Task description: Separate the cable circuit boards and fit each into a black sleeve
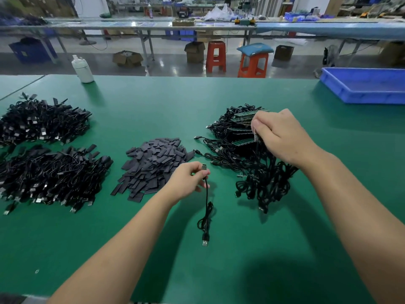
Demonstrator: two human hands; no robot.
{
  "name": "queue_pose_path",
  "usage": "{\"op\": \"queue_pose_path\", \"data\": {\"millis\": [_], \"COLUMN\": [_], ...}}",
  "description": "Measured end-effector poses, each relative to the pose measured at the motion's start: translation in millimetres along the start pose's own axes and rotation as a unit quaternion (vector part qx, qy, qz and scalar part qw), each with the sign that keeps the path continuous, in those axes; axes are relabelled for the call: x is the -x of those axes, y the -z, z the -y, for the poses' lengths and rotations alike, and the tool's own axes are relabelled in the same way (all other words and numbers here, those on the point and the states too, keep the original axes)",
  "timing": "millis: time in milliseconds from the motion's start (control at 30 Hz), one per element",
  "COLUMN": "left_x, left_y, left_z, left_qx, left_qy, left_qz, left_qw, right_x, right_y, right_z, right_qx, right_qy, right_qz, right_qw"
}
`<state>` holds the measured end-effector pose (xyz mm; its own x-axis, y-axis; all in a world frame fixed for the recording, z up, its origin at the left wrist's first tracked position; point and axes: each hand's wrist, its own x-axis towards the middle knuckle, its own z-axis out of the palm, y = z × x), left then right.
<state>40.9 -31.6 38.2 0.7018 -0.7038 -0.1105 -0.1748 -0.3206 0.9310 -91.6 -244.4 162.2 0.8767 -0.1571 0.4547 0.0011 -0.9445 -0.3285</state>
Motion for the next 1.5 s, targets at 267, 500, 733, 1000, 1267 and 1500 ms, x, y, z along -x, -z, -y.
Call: {"op": "queue_pose_path", "data": {"millis": [267, 500, 733, 1000, 1267, 1500], "left_x": [5, 10, 13, 18, 32, 30], "left_y": [6, 4, 5, 16, 68, 110], "left_z": [-8, -18, -25, 4, 71, 119], "left_qx": [0.065, 0.026, 0.076, 0.136, -0.273, -0.421], "left_qy": [-0.022, -0.053, -0.049, 0.044, 0.072, 0.147], "left_qz": [0.007, -0.011, -0.082, -0.134, -0.217, -0.209], "left_qw": [0.998, 0.998, 0.993, 0.981, 0.934, 0.87], "right_x": [1, -6, 2, 40, 61, 73], "right_y": [-73, -113, -132, -174, -194, -210], "right_z": [-40, -63, -15, 48, 53, 54], "right_qx": [0.213, 0.241, -0.18, -0.514, -0.472, -0.502], "right_qy": [0.002, -0.025, -0.213, -0.283, -0.389, -0.421], "right_qz": [0.221, 0.175, 0.117, 0.159, 0.17, 0.145], "right_qw": [0.952, 0.954, 0.953, 0.794, 0.772, 0.741]}}
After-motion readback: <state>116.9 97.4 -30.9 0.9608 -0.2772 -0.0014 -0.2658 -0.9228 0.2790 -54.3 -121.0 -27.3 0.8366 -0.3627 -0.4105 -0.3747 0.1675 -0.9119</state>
